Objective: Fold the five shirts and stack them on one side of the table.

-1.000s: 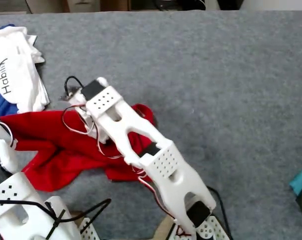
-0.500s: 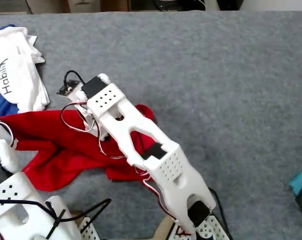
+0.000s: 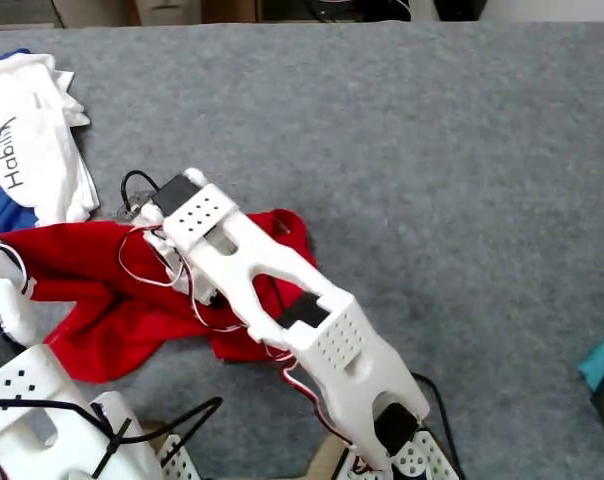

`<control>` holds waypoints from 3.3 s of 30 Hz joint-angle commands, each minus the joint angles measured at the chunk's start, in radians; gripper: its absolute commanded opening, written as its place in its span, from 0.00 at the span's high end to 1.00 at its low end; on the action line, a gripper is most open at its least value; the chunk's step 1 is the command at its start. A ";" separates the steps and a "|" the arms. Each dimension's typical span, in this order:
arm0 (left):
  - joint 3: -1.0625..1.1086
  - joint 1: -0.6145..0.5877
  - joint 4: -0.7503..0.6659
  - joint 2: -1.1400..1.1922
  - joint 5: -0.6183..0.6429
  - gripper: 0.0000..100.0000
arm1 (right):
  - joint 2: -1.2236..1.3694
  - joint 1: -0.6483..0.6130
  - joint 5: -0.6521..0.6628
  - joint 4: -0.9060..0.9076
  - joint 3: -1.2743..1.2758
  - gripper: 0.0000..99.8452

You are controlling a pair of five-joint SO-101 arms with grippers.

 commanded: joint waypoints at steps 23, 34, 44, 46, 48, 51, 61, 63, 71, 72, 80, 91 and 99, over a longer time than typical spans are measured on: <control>-0.008 0.003 -0.017 -0.012 -0.003 0.98 | -0.090 0.090 -0.078 -0.049 -0.024 0.97; -0.012 0.003 -0.017 -0.012 -0.003 0.98 | -0.085 0.157 -0.087 0.008 -0.240 0.98; -0.008 0.002 -0.017 -0.012 -0.005 0.98 | -0.082 0.156 -0.081 0.018 -0.252 0.98; -0.008 0.002 -0.015 -0.012 -0.005 0.98 | -0.077 0.134 -0.037 0.017 -0.209 0.98; -0.008 0.002 -0.015 -0.012 -0.005 0.98 | -0.076 0.104 -0.008 0.018 -0.160 0.98; -0.008 0.002 -0.015 -0.012 -0.005 0.98 | -0.076 0.068 -0.008 0.018 -0.122 0.98; -0.009 0.002 -0.015 -0.012 -0.003 0.98 | -0.073 0.035 -0.009 0.020 -0.110 0.93; -0.008 0.002 -0.015 -0.012 -0.003 0.98 | -0.077 0.035 -0.003 0.020 -0.097 0.88; -0.009 0.002 -0.015 -0.012 -0.003 0.98 | -0.077 0.033 -0.008 0.020 -0.090 0.91; -0.009 0.002 -0.015 -0.012 -0.005 0.98 | -0.077 0.033 -0.008 0.020 -0.090 0.93; -0.011 0.002 -0.015 -0.012 -0.005 0.98 | -0.087 0.033 -0.009 0.025 -0.091 0.95; -0.008 0.002 -0.015 -0.012 -0.005 0.98 | -0.182 0.013 -0.003 0.020 0.028 0.95; -0.008 0.002 -0.015 -0.012 -0.005 0.98 | -0.182 0.013 -0.002 -0.003 0.061 0.95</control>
